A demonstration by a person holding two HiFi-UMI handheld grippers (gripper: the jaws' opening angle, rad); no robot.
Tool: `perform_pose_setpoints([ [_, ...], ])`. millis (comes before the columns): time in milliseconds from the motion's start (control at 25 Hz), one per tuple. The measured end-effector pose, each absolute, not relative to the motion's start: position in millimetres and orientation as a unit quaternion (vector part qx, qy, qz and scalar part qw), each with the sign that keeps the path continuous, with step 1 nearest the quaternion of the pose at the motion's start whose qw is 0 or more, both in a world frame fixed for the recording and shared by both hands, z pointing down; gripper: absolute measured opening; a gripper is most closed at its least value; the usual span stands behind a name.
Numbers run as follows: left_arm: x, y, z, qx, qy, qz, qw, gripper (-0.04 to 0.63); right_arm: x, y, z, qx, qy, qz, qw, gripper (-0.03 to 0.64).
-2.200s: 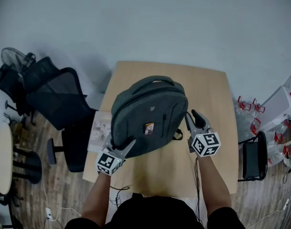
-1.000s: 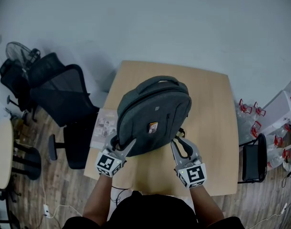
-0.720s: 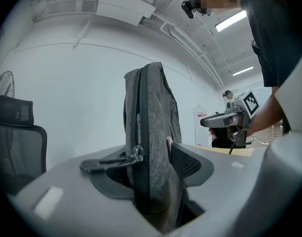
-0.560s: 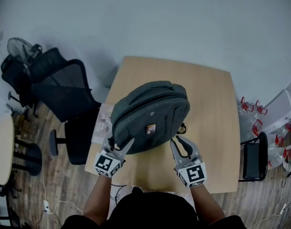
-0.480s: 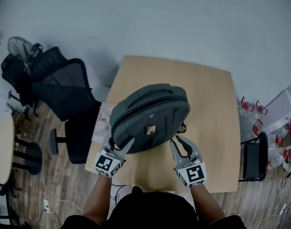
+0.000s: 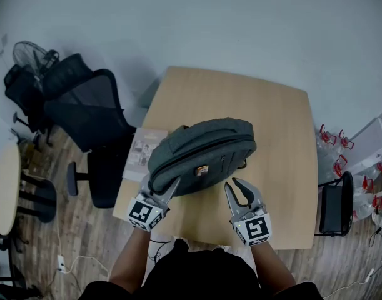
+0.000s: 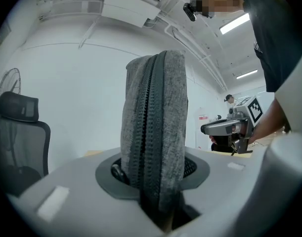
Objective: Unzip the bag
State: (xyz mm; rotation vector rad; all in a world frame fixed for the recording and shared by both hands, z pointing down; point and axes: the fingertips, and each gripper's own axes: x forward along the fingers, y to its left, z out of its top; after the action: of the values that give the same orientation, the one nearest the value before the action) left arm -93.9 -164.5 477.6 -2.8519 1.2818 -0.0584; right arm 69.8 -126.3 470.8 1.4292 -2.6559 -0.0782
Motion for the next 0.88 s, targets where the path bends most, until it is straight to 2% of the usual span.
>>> perform_pose_setpoints([
  [40,-91.0,-163.4,477.4,-0.915,0.403,-0.023,0.010,0.161,70.7,-125.7,472.1,0.474,-0.878,-0.024,0.062,0.080],
  [120,-85.5,-162.6,475.5,-0.920,0.390,-0.029,0.011,0.137,72.7,-124.5,472.9,0.478,-0.876,-0.022,0.065,0.080],
  [520,-55.8,-156.9,451.7,-0.951,0.309,-0.005,-0.032,0.112,95.1,-120.3,460.2,0.516,-0.854,-0.040,0.053,0.080],
  [680,-36.8,-154.8,444.2,-0.964,0.250,0.028,-0.085,0.110,113.8,-116.9,444.6,0.542,-0.837,-0.062,0.043,0.080],
  [880,-15.5,-177.1,462.3,-0.959,0.185,0.047,-0.207,0.110,128.5,-108.0,413.7,0.588,-0.801,-0.114,0.017,0.071],
])
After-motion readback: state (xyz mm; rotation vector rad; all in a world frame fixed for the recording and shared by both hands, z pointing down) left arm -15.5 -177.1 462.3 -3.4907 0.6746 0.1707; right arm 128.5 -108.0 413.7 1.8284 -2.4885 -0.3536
